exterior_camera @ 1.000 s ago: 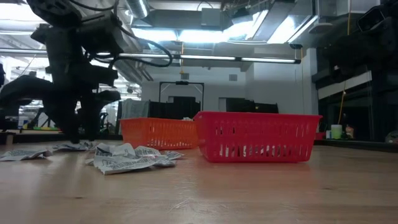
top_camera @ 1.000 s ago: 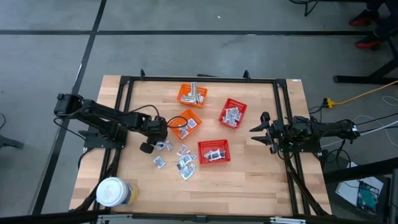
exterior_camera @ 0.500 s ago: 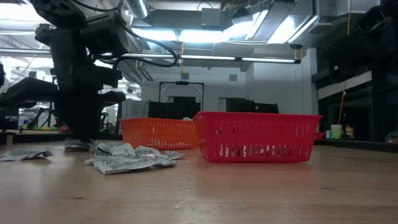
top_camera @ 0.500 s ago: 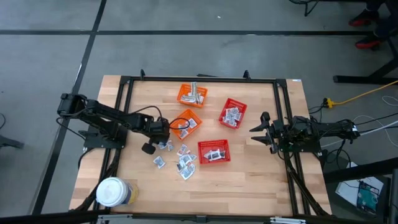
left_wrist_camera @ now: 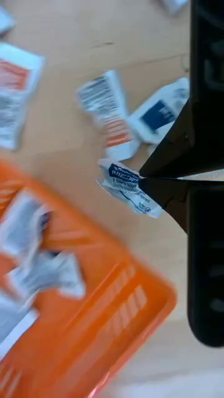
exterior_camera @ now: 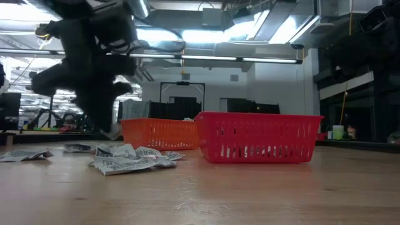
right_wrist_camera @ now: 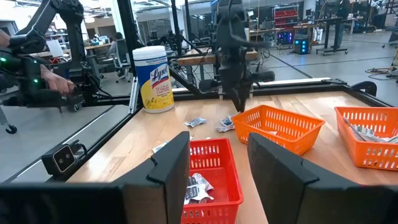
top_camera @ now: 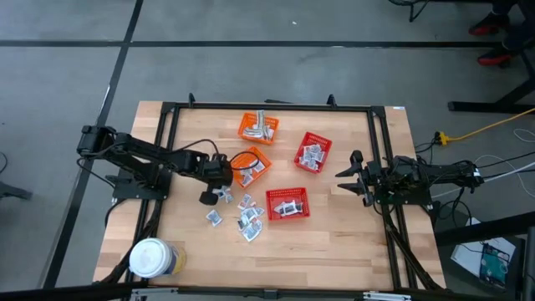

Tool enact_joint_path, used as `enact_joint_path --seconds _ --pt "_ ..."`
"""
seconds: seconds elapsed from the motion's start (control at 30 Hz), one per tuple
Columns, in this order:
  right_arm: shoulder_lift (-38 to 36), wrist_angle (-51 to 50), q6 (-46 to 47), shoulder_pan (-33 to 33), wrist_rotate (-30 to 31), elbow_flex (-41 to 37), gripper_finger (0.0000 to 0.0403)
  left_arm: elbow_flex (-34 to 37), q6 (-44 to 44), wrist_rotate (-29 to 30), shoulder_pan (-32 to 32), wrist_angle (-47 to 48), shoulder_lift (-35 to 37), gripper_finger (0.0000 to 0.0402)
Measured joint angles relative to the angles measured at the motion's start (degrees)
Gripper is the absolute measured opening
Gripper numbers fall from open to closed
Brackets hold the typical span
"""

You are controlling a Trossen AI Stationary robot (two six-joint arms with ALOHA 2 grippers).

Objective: Pick & Place First Aid Supplies
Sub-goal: Put the blue alcohol pad into the bottom orange bin

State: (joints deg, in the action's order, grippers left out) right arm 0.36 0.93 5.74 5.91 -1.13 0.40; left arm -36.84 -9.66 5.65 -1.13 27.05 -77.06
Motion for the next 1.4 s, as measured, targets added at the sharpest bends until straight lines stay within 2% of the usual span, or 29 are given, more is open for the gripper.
enact_joint_path --seconds 0.2,0.5,0.73,1.0,1.17,1.4 --pt "0.0 0.0 0.02 -0.02 -0.01 0.0 0.0163 -4.8 1.58 0.4 -0.75 -0.03 0.0 0.0002" --pt "0.0 0.0 0.01 -0.01 0.0 0.01 0.0163 -13.67 4.27 -2.43 -3.65 -1.18 0.02 0.0002" --pt "-0.02 0.0 0.02 0.0 0.0 0.02 0.0163 -14.53 6.67 0.98 -1.28 -9.56 0.02 0.0003" --pt "0.0 0.0 0.02 0.0 0.0 0.0 0.0163 -14.53 9.29 2.42 2.6 -12.7 0.02 0.0004" --pt "0.0 0.0 0.01 0.0 0.0 0.01 0.0163 -14.53 9.98 3.93 3.28 -12.24 0.02 0.003" --pt "0.0 0.0 0.02 0.0 0.0 0.0 0.0163 -14.53 10.62 3.83 3.08 -11.82 0.02 0.01"
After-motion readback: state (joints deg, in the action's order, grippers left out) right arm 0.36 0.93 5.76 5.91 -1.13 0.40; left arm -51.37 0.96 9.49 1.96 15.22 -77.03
